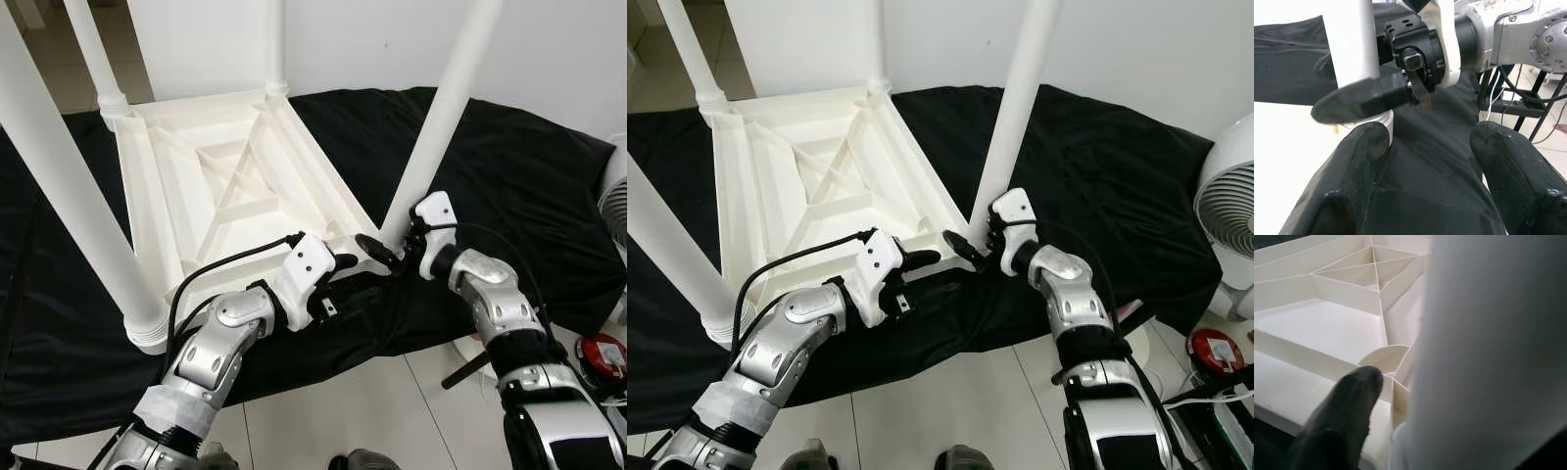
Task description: Building children table
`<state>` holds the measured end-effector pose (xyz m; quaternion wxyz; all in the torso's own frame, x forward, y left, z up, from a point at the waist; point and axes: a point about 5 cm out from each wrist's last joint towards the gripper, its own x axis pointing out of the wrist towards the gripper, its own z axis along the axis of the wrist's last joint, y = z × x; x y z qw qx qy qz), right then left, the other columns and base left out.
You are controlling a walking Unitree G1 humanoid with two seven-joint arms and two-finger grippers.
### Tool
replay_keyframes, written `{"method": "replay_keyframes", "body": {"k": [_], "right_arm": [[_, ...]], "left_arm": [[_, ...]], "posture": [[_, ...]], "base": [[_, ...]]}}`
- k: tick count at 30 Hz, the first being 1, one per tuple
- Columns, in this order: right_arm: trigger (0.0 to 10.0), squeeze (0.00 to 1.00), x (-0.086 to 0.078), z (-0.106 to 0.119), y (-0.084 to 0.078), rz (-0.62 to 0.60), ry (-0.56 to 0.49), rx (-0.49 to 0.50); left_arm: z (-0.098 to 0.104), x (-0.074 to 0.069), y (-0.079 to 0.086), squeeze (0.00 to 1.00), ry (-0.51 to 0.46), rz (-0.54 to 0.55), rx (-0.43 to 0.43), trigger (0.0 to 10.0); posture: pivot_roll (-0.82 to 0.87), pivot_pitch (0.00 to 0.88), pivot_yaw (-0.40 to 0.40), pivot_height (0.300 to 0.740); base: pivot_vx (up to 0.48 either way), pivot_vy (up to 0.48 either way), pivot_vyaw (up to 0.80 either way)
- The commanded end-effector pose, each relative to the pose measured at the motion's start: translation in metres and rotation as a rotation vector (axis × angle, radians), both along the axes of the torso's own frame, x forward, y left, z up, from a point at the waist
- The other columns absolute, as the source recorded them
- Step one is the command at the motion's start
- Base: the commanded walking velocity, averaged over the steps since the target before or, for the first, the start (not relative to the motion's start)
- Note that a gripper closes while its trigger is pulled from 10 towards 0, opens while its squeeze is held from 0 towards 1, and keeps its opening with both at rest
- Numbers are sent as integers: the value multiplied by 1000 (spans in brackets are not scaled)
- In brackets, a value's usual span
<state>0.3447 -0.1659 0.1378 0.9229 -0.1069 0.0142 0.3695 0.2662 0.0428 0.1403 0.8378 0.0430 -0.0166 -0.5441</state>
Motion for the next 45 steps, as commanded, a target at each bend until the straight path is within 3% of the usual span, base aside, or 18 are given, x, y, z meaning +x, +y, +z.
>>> {"method": "replay_keyframes", "body": {"k": [1,2,3,7,14,15,16,18,19,28,32,33,35,37,41,44,45], "right_arm": [[1608,0,0,-6,8,59,20,-27],[1608,0,0,-6,8,59,20,-27],[706,0,1,-6,9,74,17,-34],[0,0,2,-6,12,93,12,-36],[0,0,-1,-10,14,121,14,-42],[1451,0,-3,-13,15,129,19,-36],[6078,0,-5,-15,15,122,27,-32],[6078,0,-6,-17,15,116,32,-29],[10000,0,-6,-18,16,111,41,-14],[10000,0,-4,-22,21,-22,57,11],[10000,0,-6,-22,29,-213,27,42],[10000,0,-6,-22,29,-213,27,42],[10000,0,-12,-21,39,-353,32,126],[10000,0,-13,-21,41,-381,32,146],[10000,0,-25,-19,58,-627,21,210],[10000,0,-29,-19,63,-680,31,220],[10000,0,-32,-18,74,-642,36,214]], "left_arm": [[1,0,0,0,9,6,-10,10000],[1,0,0,0,9,6,-10,10000],[1,0,0,0,10,7,-10,10000],[0,0,1,0,11,10,-9,10000],[-1,0,1,0,15,10,-8,10000],[-1,0,1,0,17,9,-7,10000],[-1,-1,1,0,19,8,-7,10000],[-2,-1,1,0,21,7,-7,10000],[-2,-1,0,0,24,6,-6,10000],[-4,-2,1,0,28,2,-2,10000],[-4,-3,1,0,29,1,-1,10000],[-4,-3,1,0,29,1,-1,10000],[-4,-4,1,0,28,2,-1,10000],[-4,-4,1,0,28,3,-1,10000],[-4,-4,0,0,34,-1,-3,10000],[-5,-4,0,0,37,-3,-4,10000],[-4,-3,-1,0,37,-5,-5,10000]], "posture": [[15,0,-36,740],[15,0,-36,740],[18,0,-37,740],[20,0,-38,740],[18,0,-37,740],[16,0,-38,740],[12,0,-37,740],[12,0,-37,740],[7,0,-34,740],[11,0,-40,740],[16,0,-49,740],[16,0,-49,740],[19,0,-52,740],[19,0,-52,740],[18,0,-51,740],[18,0,-51,740],[16,0,-50,740]], "base": [[0,0,0],[0,0,0],[0,0,0],[0,0,0],[0,0,0],[0,0,0],[0,0,0],[0,0,0],[0,0,0],[0,0,0],[0,0,0],[0,0,0],[0,0,0],[0,0,0],[0,0,0],[0,0,0],[0,0,0]]}}
